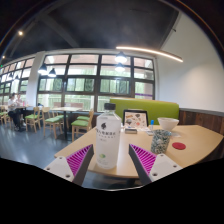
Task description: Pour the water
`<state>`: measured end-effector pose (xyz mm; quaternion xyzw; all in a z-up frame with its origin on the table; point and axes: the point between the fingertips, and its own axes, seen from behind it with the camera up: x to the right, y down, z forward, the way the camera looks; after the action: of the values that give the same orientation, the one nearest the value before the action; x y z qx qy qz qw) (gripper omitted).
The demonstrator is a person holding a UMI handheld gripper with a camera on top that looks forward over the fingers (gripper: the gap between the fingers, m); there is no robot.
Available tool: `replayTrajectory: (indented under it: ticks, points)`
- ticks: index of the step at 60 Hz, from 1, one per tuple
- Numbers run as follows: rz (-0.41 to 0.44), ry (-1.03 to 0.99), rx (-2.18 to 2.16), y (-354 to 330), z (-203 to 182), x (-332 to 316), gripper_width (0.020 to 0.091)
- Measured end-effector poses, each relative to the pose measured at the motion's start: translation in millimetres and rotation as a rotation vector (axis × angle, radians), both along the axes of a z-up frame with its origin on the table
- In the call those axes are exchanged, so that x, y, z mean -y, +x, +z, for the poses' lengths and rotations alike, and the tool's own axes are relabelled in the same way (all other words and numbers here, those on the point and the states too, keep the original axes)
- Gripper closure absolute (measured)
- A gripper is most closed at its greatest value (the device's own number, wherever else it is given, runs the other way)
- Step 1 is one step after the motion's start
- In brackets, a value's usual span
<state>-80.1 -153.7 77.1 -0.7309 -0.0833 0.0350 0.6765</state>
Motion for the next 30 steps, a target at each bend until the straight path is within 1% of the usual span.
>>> replayTrajectory:
  ticks: [9,14,15,18,21,23,24,26,27,28,29,30]
  points:
    - [-0.089,0.031,-0.013,-11,3,-49,0.0295]
    - [-0.115,0.052,-0.025,-19,8,-79,0.0299]
    - [-0.115,0.053,-0.027,-22,10,-79,0.0314]
    - [-0.131,0.045,-0.024,-23,6,-88,0.055]
    - [-0.14,0.076,-0.034,-23,7,-91,0.0555]
    - [-0.143,0.086,-0.054,-25,7,-97,0.0594]
    - [-0.14,0.092,-0.068,-22,4,-104,0.0587]
    - [-0.139,0.093,-0.073,-21,3,-105,0.0614]
    - [-0.139,0.09,-0.069,-21,3,-105,0.0605]
    - [-0.138,0.088,-0.065,-21,3,-105,0.0647]
    - [-0.138,0.084,-0.066,-21,3,-105,0.0646]
    - [-0.135,0.084,-0.067,-22,3,-105,0.0665]
